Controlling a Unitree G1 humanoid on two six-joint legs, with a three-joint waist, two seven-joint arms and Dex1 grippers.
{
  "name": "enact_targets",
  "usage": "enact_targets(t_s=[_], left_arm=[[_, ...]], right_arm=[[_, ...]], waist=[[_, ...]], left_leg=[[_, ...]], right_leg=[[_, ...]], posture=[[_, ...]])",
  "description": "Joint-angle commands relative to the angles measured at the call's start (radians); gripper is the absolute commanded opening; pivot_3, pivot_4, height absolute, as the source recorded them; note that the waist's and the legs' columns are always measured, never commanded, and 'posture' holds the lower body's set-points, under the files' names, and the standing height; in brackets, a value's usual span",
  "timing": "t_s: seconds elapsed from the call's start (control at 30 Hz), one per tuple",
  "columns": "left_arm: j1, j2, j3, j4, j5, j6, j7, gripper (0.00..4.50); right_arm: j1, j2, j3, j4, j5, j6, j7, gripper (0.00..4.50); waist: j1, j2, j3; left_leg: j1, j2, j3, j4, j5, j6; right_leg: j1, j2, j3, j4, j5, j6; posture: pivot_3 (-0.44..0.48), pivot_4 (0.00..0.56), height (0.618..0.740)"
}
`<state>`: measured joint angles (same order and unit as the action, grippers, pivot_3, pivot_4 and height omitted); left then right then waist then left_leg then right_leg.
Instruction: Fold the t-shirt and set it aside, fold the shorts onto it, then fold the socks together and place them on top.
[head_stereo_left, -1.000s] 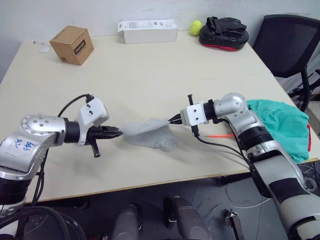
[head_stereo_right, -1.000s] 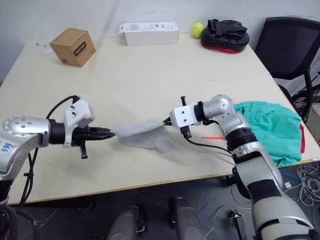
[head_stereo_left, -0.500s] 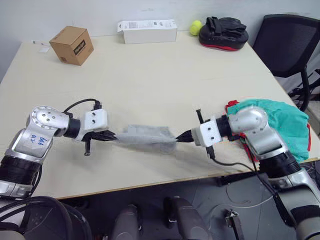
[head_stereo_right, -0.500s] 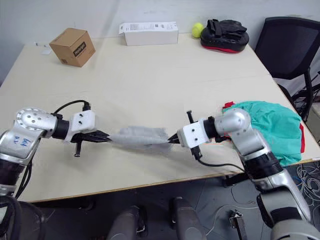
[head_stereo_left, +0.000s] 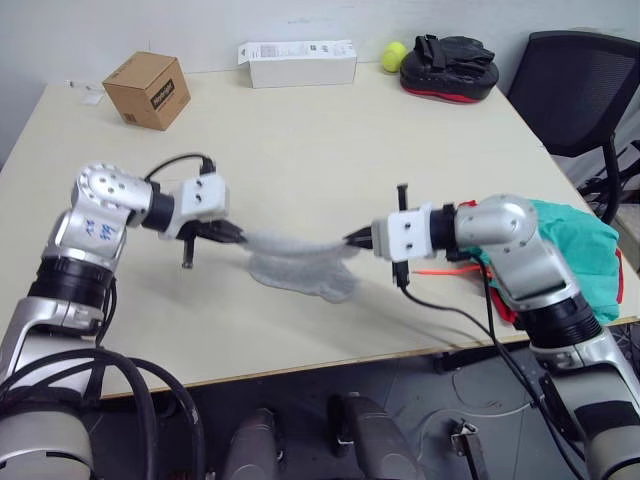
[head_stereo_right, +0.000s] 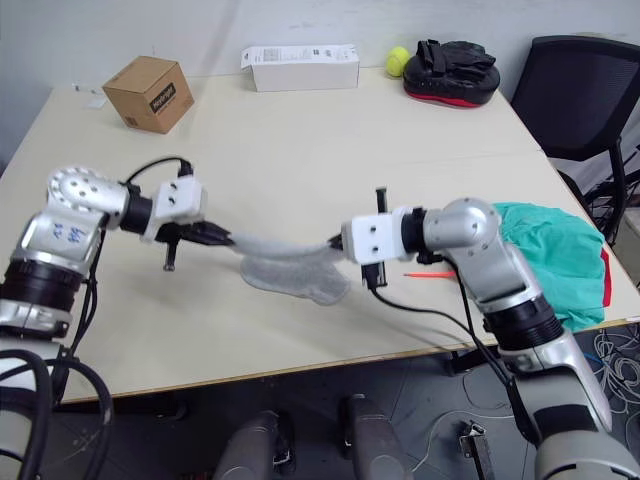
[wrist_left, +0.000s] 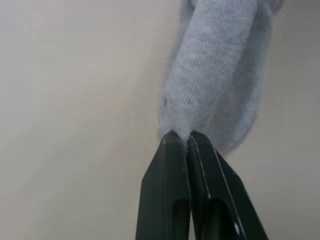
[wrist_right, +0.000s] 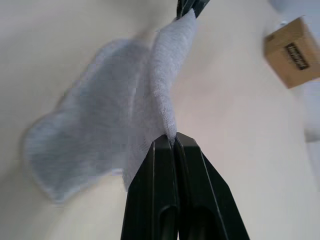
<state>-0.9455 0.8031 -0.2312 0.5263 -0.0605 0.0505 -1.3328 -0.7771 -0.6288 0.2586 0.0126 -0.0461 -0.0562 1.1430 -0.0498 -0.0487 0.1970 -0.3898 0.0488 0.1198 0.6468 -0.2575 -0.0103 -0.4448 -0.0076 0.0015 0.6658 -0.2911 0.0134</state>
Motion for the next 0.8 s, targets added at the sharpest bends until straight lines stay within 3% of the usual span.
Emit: enact_targets(t_s=[0.03,0.23,0.47,0.8], left_arm=[[-0.034,-0.021,0.02,0.032,0.006,-0.041,-0.005,0.0],[0.037,-0.076,0.005,0.049,0.055,-0.193,0.061,0.0],[0.141,-0.068,-0.026,0.062,0.128,-0.35,0.081,0.0],[0.117,-0.064,0.0,0.116,0.115,-0.314,0.036,0.0]], right_arm=[[-0.026,-0.012,-0.036,0.01,0.014,-0.01,-0.02,0.02],[0.075,-0.016,-0.001,-0.088,-0.005,-0.05,-0.04,0.02],[0.241,-0.014,0.058,-0.163,-0.054,-0.076,-0.063,0.02],[0.28,-0.025,0.07,-0.127,-0.07,-0.123,-0.066,0.02]], waist=[[0.0,0.0,0.0],[-0.003,0.0,0.0],[-0.002,0.0,0.0],[-0.003,0.0,0.0]], left_leg=[[0.0,0.0,0.0,0.0,0.0,0.0],[0.0,0.001,0.0,0.0,0.0,-0.001],[0.0,0.001,0.0,0.0,0.0,-0.001],[0.001,0.0,0.0,0.001,-0.001,0.0]], right_leg=[[0.0,0.0,0.0,0.0,0.0,0.0],[0.0,0.0,0.0,0.0,0.0,0.0],[0.0,0.0,0.0,0.002,0.0,0.0],[0.0,0.0,0.0,0.002,0.0,0.001]], posture=[[0.0,0.15,0.74],[0.0,0.15,0.74],[0.0,0.15,0.74],[0.0,0.15,0.74]])
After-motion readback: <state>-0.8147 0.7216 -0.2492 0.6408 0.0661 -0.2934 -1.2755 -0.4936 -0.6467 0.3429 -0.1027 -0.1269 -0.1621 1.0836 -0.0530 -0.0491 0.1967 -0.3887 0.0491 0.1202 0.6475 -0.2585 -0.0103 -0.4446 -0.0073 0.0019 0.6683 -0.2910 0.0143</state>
